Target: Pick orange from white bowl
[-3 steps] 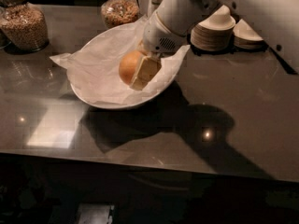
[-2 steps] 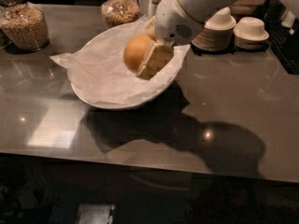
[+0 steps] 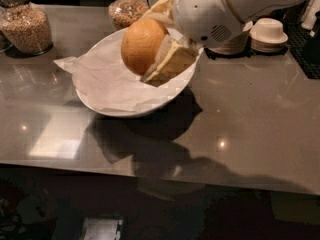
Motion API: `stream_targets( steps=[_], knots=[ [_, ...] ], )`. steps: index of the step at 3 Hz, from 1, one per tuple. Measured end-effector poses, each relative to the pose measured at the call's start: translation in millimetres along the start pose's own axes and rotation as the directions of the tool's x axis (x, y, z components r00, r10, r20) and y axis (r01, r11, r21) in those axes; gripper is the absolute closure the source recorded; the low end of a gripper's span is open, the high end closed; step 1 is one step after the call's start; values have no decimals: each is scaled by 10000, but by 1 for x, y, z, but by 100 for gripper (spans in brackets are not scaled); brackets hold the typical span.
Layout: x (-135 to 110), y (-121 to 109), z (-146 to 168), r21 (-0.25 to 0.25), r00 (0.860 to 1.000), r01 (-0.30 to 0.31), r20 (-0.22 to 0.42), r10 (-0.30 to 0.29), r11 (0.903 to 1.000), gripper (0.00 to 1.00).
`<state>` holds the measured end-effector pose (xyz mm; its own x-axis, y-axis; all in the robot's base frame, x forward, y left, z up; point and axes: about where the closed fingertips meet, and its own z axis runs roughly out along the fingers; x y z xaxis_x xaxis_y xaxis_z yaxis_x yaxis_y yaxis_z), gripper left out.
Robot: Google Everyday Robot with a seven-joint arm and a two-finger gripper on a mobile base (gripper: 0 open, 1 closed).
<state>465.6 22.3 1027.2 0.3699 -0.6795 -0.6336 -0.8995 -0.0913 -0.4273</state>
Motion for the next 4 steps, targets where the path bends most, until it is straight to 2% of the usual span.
stream_targets(
  steps=[1, 2, 3, 4],
  knots=[
    [-11, 19, -4, 289, 9910, 590, 1184, -620, 9978, 100],
    [-19, 21, -9, 473, 9822, 1253, 1354, -1306, 9910, 100],
    [-19, 21, -9, 465, 9824, 1258, 1332, -1310, 9910, 100],
    [-32, 27, -3, 472, 9606, 1376, 2371, -1449, 9894, 100]
  ],
)
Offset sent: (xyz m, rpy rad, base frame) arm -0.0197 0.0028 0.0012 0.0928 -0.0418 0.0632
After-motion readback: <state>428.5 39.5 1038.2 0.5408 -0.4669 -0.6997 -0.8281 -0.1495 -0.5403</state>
